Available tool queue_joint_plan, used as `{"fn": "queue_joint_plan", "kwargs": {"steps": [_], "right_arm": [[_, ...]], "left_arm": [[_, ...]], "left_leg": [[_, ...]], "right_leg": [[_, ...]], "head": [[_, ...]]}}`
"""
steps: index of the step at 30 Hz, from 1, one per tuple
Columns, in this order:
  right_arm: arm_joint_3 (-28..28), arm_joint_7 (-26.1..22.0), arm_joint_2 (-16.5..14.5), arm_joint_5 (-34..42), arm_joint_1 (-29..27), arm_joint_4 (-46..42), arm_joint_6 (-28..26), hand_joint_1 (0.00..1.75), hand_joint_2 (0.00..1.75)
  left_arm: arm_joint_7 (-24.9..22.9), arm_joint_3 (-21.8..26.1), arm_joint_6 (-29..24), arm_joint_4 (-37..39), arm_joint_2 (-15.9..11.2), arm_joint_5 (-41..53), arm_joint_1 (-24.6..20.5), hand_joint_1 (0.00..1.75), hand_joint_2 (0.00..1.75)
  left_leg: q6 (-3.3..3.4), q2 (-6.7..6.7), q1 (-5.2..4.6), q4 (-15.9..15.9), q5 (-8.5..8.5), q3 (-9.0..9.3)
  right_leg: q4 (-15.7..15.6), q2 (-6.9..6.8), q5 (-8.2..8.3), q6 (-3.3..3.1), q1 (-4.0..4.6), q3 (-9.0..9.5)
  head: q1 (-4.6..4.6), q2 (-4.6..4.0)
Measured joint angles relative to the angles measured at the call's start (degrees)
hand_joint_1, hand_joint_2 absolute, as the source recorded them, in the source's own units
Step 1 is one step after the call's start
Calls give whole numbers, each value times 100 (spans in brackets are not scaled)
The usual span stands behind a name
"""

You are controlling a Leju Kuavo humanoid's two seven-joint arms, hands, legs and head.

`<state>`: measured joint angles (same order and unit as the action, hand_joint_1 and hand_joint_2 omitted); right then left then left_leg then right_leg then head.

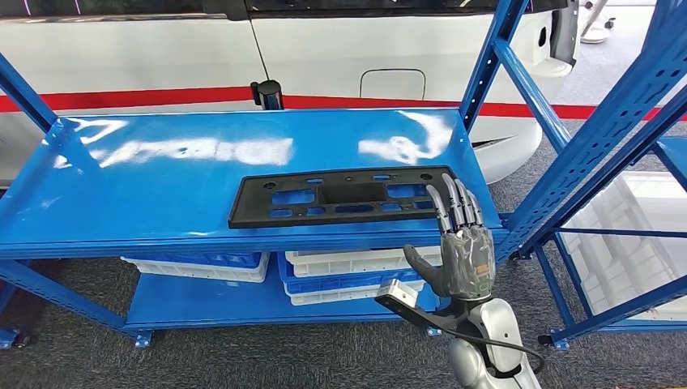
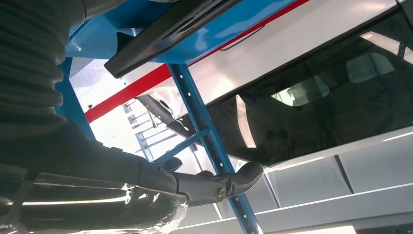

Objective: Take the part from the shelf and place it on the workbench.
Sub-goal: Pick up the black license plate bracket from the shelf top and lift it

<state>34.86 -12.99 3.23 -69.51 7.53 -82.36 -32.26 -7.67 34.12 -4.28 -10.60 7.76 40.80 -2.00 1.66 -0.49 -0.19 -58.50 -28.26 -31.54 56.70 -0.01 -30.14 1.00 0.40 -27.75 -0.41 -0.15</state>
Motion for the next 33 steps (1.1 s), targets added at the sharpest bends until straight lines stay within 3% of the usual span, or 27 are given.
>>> {"fn": "queue_joint_plan", "kwargs": {"steps": [12,26,33], "right_arm": [[3,36,3,-25,-1,-2,36,0,175],[-105,625,-136,-815,-117,-293,986,0,175],[-183,753,-316,-876,-66,-163,1080,0,175]], "left_arm": [[0,-3,24,0,-34,34,0,0,175],[122,-280,388,0,-226,422,1,0,175],[122,-356,410,0,-272,539,1,0,175]], "left_leg": [[0,0,0,0,0,1],[0,1,2,0,0,-1],[-1,-1,2,0,1,-3]], "right_leg": [[0,0,0,0,0,0],[0,0,0,0,1,-1],[0,-1,0,0,1,-2]], "head": [[-1,0],[-1,-1],[0,-1]]}}
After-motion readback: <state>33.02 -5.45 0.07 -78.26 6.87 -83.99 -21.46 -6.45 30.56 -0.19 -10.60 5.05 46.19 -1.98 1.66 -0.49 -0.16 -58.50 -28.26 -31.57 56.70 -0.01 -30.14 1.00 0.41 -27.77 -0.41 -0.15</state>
